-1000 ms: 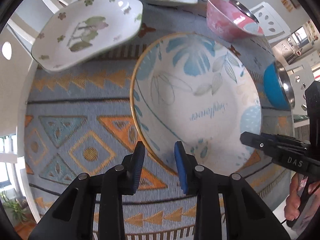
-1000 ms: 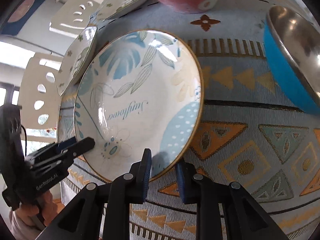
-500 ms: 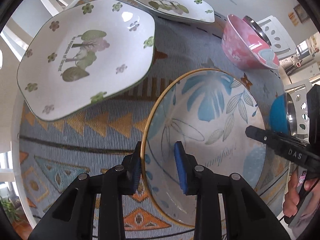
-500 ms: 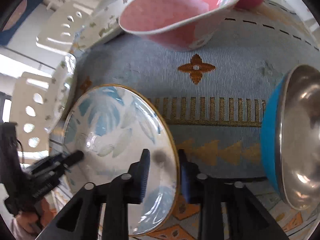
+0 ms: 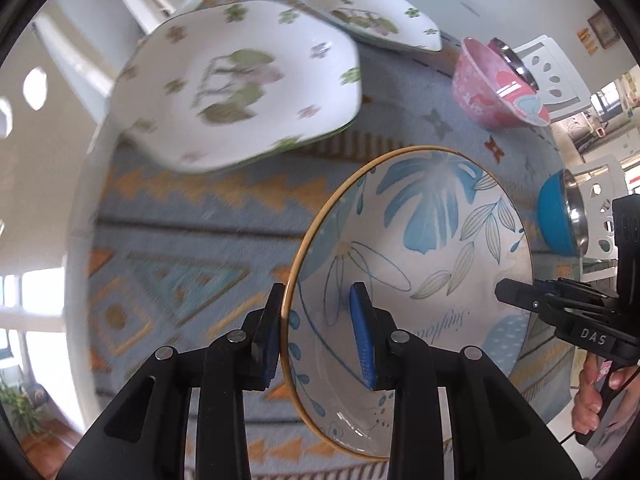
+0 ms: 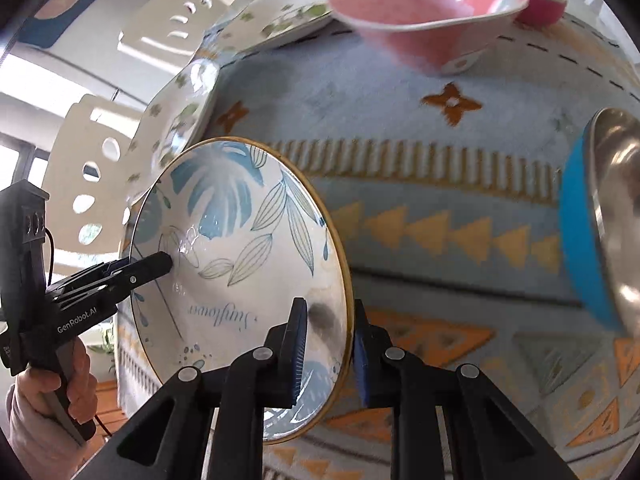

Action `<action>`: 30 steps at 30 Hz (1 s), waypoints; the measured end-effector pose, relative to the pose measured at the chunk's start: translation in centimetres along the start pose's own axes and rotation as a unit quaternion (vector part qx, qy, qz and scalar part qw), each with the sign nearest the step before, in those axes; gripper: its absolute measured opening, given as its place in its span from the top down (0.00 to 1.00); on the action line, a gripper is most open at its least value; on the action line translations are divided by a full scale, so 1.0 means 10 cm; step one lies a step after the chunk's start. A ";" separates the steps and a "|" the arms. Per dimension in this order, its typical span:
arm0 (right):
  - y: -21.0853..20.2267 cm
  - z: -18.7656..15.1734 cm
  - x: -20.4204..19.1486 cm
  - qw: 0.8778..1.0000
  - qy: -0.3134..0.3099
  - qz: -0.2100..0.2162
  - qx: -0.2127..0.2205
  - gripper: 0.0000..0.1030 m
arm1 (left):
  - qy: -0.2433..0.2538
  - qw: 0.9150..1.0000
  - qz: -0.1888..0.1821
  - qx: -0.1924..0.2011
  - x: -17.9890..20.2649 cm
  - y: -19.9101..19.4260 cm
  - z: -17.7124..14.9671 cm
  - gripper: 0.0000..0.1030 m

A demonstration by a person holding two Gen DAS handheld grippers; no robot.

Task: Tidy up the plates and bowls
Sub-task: 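Lift the blue-leaf plate with both grippers and carry it across the runner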

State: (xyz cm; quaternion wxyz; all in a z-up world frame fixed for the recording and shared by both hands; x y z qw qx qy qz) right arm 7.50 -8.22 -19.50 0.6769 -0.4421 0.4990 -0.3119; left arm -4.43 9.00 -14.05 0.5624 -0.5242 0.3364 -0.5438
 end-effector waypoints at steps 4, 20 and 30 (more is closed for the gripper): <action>0.09 -0.21 -0.21 0.999 0.004 0.012 -0.033 0.80 | -0.025 0.999 0.017 -0.015 -0.22 -0.07 -0.24 0.71; 0.52 -0.59 -1.09 0.992 -0.089 0.005 -0.094 0.80 | -0.070 0.995 0.056 -0.035 -0.80 -0.23 -0.96 0.71; 0.62 -0.63 -0.90 0.993 -0.055 -0.001 -0.107 0.80 | -0.050 0.997 0.046 -0.037 -0.66 -0.19 -0.86 0.71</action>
Point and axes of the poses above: each gripper's, at about its wrist camera, not at the fingertips, and y roughly the way its jaws point, x to its right, z to its top, the point moved 1 cm from there along y, roughly the way its jaws point, and after that the axes turned 8 degrees about y, right-handed, at the moved point
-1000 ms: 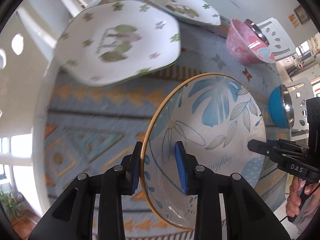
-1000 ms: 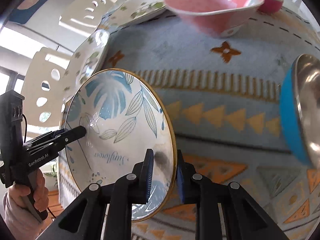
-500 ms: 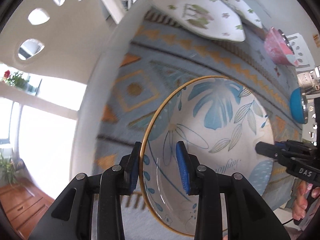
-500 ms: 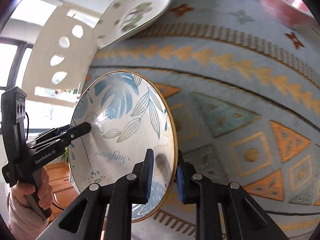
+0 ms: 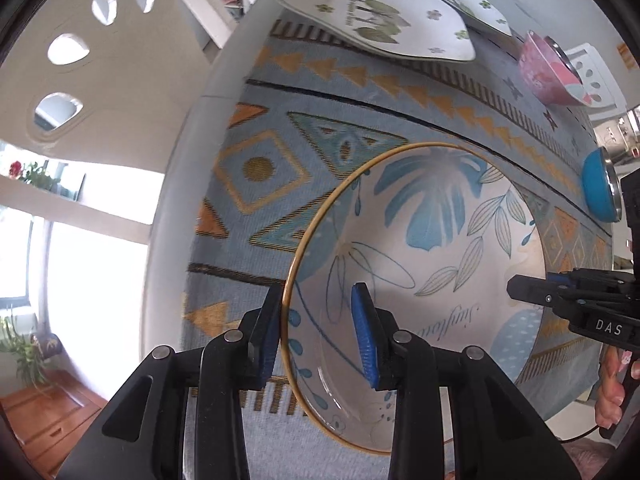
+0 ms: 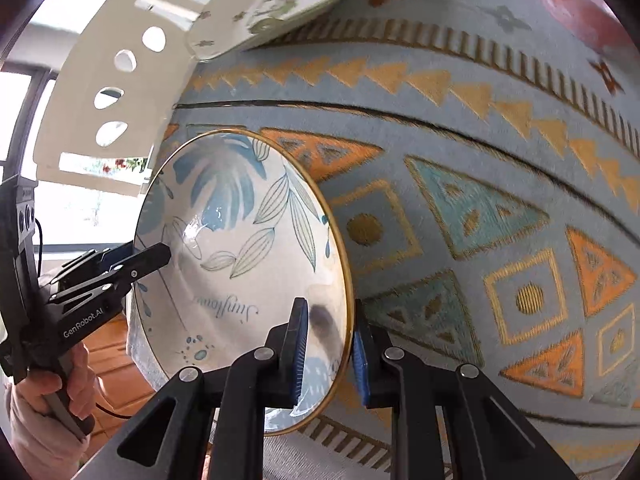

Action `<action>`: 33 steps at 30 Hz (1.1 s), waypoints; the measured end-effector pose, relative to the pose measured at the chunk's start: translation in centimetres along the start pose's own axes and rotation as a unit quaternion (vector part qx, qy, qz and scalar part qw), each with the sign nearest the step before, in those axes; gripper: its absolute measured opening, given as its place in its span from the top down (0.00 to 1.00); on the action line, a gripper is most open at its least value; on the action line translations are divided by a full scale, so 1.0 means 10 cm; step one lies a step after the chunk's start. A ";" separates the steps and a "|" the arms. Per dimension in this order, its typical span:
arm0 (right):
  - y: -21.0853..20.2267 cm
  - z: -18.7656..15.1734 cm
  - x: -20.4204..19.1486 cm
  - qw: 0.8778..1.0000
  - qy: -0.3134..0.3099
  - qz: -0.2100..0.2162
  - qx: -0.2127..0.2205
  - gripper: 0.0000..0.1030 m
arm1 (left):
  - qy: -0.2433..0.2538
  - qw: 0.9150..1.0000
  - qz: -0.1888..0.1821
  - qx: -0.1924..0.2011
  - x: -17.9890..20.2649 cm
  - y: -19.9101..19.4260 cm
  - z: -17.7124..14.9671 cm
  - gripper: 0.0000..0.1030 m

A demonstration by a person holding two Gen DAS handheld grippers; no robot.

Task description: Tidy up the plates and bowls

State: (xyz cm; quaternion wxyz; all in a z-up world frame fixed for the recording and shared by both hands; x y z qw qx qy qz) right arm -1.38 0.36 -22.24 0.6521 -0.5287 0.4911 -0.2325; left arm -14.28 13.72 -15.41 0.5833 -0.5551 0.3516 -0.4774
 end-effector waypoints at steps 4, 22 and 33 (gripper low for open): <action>-0.05 -0.06 0.12 1.000 0.018 0.001 0.005 0.80 | 0.012 1.000 -0.004 -0.003 0.08 -0.01 0.01 0.71; -0.16 0.00 0.38 0.998 0.062 -0.002 0.003 0.77 | 0.046 0.999 -0.008 -0.024 0.31 0.08 0.20 0.65; -0.63 0.38 0.46 0.994 0.096 0.031 0.049 0.45 | 0.017 0.999 -0.016 0.023 -0.06 -0.20 0.85 0.62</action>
Point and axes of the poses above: each gripper's, at about its wrist camera, not at the fingertips, and y roughly the way its jaws point, x to its right, z to its top, the point moved 1 cm from there along y, roughly the way its jaws point, and after that the axes turned 8 degrees about y, right-handed, at the moved point
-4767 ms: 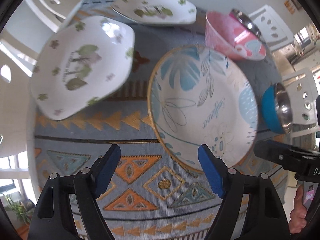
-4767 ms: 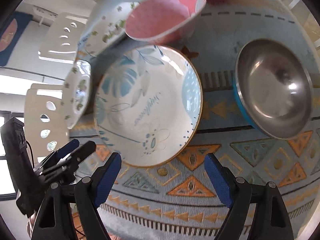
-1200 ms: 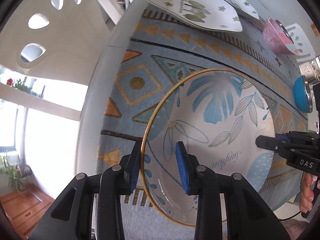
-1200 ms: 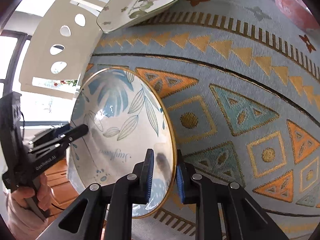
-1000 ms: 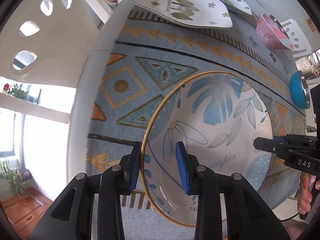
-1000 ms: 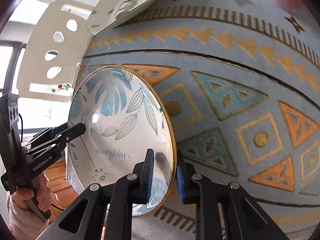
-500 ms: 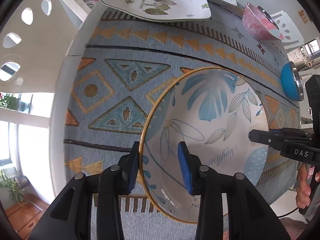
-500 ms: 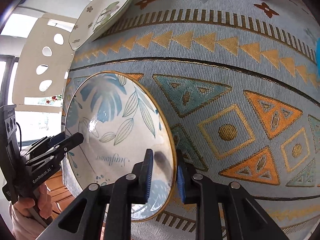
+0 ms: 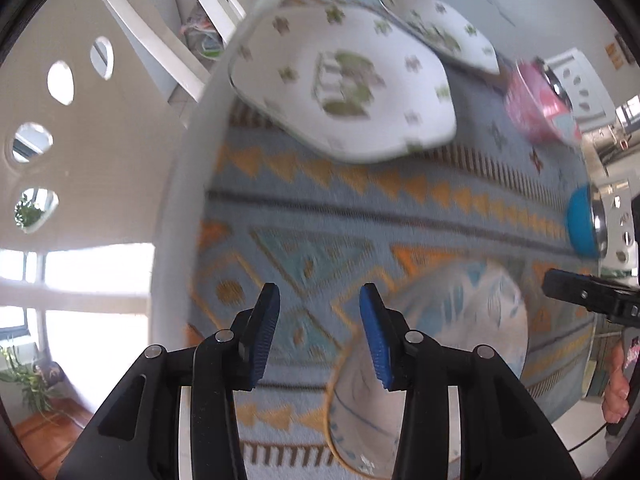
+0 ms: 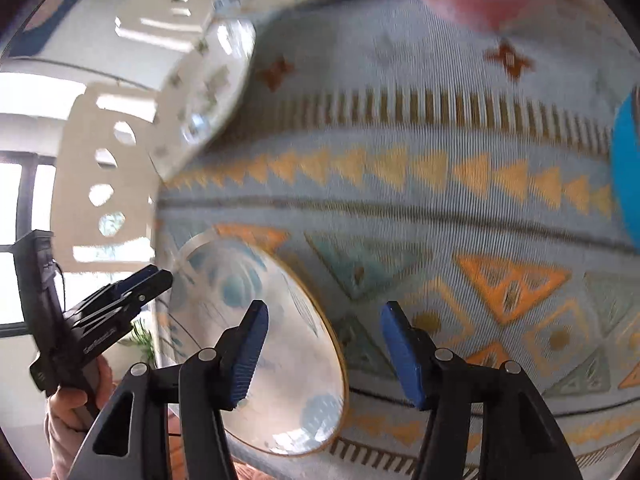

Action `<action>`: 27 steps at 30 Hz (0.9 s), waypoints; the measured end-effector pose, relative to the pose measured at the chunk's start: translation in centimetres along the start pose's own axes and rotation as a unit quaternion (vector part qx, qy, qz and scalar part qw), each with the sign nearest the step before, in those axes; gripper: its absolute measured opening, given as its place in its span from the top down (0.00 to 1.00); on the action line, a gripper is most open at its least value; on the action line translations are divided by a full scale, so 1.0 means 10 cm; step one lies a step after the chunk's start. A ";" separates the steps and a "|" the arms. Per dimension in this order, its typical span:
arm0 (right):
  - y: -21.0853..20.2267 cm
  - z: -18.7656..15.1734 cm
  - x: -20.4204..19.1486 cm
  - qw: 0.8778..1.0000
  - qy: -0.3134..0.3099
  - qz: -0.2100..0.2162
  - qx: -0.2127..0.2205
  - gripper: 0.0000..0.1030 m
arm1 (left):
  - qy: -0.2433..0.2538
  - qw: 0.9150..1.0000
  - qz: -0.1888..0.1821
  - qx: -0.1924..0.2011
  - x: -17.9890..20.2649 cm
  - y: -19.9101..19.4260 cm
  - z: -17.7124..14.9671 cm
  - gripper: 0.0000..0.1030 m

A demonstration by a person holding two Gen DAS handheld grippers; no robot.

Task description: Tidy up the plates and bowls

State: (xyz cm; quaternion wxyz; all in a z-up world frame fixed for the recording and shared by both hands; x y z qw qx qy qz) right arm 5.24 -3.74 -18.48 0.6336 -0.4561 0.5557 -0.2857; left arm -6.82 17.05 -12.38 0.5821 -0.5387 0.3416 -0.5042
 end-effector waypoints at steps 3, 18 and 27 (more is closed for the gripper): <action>-0.12 0.19 -0.10 1.000 0.001 0.012 0.011 0.45 | -0.004 1.000 0.000 0.012 -0.09 -0.03 0.22 0.62; 0.05 1.31 -0.73 0.998 -0.002 0.047 0.030 0.44 | -0.065 0.997 -0.030 0.028 -0.62 0.32 1.14 0.62; 0.51 1.71 -0.85 0.999 0.012 0.032 0.003 0.44 | -0.069 0.996 -0.051 0.017 -0.75 0.52 1.35 0.62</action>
Point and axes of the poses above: each gripper's, at about its wrist camera, not at the fingertips, and y roughly the way its jaws point, x to its right, z to its top, the point moved 1 cm from there along y, roughly the way its jaws point, and after that the axes turned 8 degrees about y, right-handed, at the moved point
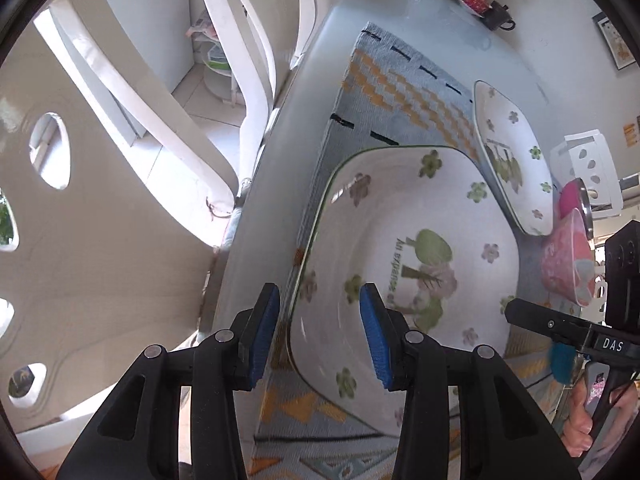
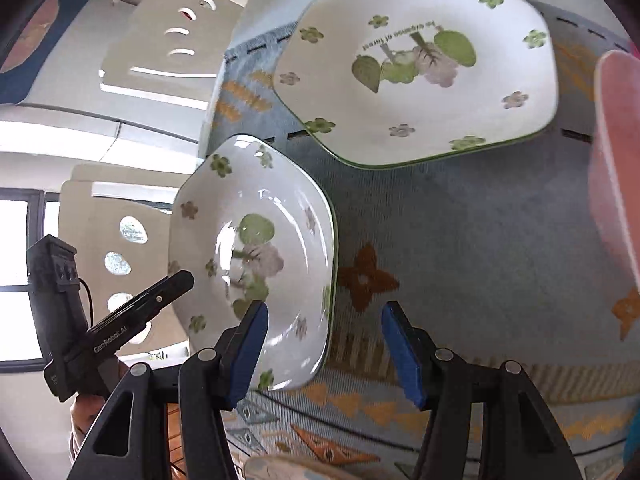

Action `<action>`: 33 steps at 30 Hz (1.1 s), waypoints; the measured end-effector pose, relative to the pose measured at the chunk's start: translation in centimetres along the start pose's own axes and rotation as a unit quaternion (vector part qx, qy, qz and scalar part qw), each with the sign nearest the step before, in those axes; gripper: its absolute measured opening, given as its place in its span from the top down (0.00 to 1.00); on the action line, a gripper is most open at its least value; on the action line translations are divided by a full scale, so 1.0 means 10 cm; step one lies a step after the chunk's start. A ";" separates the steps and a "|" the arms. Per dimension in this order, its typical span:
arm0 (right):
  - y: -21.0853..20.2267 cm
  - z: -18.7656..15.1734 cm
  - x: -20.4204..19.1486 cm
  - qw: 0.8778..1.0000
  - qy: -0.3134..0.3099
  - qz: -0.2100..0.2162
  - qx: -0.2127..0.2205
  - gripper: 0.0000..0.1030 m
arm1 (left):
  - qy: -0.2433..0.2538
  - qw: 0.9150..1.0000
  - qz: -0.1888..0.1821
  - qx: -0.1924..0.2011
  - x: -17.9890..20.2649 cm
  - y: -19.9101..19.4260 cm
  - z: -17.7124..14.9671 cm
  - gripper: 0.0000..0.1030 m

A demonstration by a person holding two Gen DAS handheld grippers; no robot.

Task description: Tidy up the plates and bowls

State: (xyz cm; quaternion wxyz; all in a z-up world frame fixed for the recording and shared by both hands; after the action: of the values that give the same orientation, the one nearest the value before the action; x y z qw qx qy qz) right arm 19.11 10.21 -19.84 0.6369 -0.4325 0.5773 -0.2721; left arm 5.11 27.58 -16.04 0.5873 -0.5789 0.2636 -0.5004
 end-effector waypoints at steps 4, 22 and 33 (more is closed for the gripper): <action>0.10 0.02 0.02 1.000 0.007 0.005 -0.007 0.44 | 0.003 1.000 -0.007 -0.008 0.00 0.09 0.04 0.62; 0.22 -0.03 -0.21 0.998 -0.052 -0.031 0.013 0.75 | 0.062 0.997 0.036 0.004 0.13 0.03 -0.01 0.71; 0.03 -0.20 -0.29 0.991 -0.121 -0.038 0.044 0.79 | 0.062 0.998 0.029 0.005 0.20 -0.05 -0.15 0.71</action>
State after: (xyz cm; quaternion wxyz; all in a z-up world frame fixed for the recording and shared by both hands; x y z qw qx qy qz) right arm 16.52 12.35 -18.55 0.7096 -0.4557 0.4666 -0.2667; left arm 4.35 25.29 -15.36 0.5870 -0.5362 0.3138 -0.5190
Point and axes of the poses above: each gripper's, at about its wrist camera, not at the fingertips, and y roughly the way its jaws point, x to its right, z to its top, the point moved 1 cm from there along y, roughly the way its jaws point, and after that the axes turned 8 degrees about y, right-handed, at the moved point
